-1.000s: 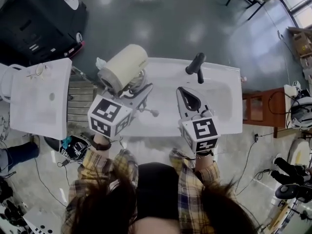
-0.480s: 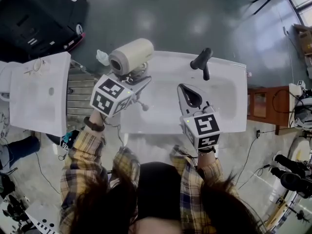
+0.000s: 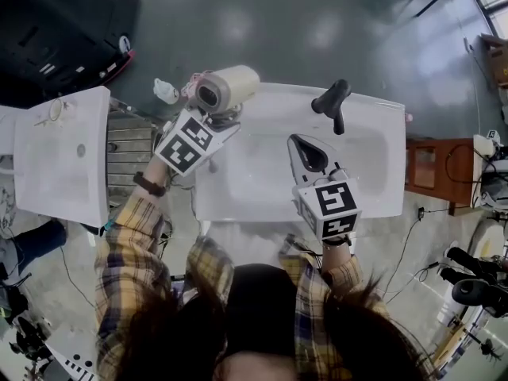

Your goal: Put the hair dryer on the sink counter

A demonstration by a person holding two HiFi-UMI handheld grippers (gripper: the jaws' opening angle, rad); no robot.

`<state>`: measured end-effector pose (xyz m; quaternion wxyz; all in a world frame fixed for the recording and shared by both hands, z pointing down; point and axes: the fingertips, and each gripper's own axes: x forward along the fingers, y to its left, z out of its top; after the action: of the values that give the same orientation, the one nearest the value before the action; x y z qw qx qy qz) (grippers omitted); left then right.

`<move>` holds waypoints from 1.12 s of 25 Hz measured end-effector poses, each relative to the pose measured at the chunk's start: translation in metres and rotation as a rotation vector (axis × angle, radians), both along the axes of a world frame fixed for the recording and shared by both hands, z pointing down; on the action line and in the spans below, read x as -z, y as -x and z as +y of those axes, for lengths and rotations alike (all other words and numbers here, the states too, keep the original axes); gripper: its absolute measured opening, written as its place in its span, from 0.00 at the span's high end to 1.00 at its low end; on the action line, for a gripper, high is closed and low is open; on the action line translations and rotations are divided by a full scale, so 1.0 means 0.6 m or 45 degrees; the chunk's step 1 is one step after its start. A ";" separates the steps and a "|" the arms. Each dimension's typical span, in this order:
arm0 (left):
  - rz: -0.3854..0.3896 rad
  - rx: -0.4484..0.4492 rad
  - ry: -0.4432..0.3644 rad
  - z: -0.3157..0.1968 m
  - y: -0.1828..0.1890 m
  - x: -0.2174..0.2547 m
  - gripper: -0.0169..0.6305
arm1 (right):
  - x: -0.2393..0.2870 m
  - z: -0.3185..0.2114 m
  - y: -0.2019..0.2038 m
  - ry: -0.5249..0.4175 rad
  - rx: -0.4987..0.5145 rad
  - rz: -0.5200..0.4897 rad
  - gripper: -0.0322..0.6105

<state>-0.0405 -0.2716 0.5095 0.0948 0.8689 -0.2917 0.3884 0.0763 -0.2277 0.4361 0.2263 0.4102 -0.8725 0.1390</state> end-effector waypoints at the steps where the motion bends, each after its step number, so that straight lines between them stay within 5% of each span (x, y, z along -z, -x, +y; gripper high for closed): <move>1: -0.023 -0.007 0.007 -0.003 0.001 -0.007 0.55 | -0.002 -0.002 0.000 0.006 -0.001 0.002 0.93; 20: -0.360 -0.225 -0.010 -0.061 -0.020 -0.111 0.57 | -0.049 -0.061 -0.005 0.092 -0.032 0.023 0.93; 28: -0.566 -0.362 -0.104 -0.079 -0.033 -0.140 0.57 | -0.066 -0.074 -0.002 0.118 -0.020 0.032 0.93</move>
<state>-0.0206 -0.3188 0.5933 -0.0625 0.7976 -0.1958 0.5671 0.0777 -0.2719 0.4757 0.2550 0.4077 -0.8590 0.1759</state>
